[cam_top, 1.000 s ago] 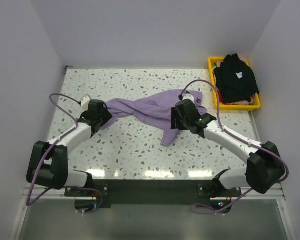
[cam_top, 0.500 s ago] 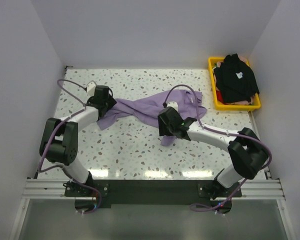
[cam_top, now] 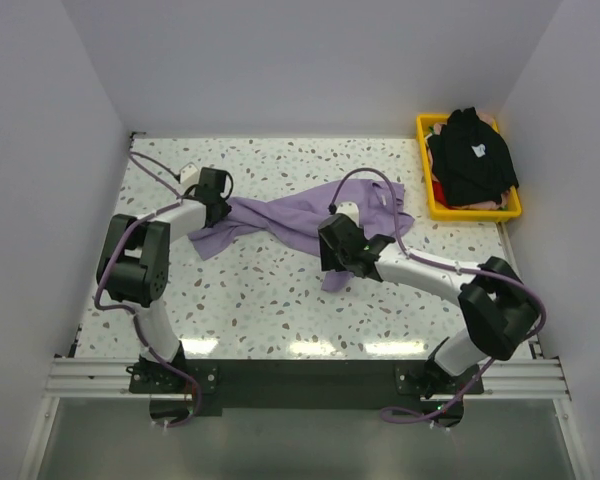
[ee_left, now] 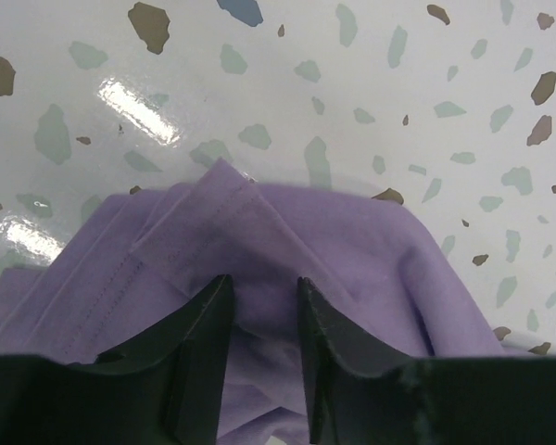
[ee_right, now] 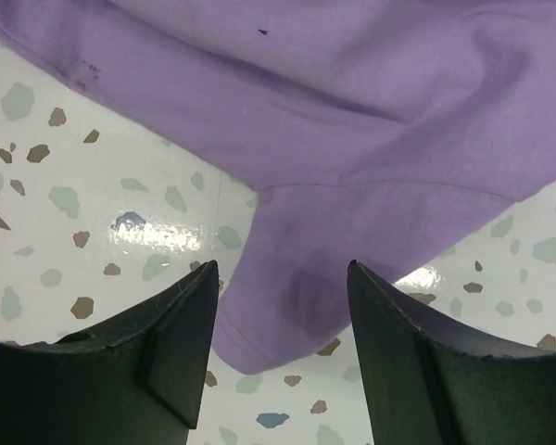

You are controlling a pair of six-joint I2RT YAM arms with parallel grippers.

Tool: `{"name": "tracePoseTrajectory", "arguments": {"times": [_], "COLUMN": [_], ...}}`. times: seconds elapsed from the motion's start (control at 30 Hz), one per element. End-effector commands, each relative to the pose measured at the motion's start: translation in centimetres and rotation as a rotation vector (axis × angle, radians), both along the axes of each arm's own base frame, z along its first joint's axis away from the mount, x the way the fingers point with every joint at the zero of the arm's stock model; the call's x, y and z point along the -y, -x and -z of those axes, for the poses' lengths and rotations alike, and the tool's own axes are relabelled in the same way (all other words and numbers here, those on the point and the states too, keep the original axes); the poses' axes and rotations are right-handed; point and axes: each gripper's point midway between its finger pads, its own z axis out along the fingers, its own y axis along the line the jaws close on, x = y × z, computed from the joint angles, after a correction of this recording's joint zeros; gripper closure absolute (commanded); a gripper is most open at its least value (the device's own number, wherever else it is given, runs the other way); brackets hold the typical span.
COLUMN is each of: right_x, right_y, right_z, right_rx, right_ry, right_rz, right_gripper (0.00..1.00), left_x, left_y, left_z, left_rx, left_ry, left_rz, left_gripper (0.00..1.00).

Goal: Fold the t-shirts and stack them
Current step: Flatten the tshirt out

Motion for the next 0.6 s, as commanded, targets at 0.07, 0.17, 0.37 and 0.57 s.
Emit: {"name": "tracePoseTrajectory", "arguments": {"times": [0.07, 0.17, 0.37, 0.57], "right_x": [1.7, 2.7, 4.1, 4.7], "right_y": [-0.4, -0.1, 0.7, 1.3], "right_z": [-3.4, -3.7, -3.5, -2.4], "right_rx": [0.093, 0.107, 0.104, 0.082], "right_ry": [0.005, 0.023, 0.056, 0.055], "right_rz": [0.059, 0.076, 0.090, 0.099], "right_gripper": [0.38, 0.38, 0.34, 0.30], "left_x": [-0.5, -0.4, -0.1, -0.2], "left_y": [-1.0, -0.9, -1.1, -1.2], "left_z": [-1.2, -1.1, -1.2, -3.3], "left_rx": [0.031, 0.027, 0.037, 0.080], "left_ry": [-0.023, -0.021, -0.014, -0.015], "left_rz": [-0.033, -0.029, -0.008, -0.001], "left_gripper": [0.68, 0.80, 1.00, 1.00]}}
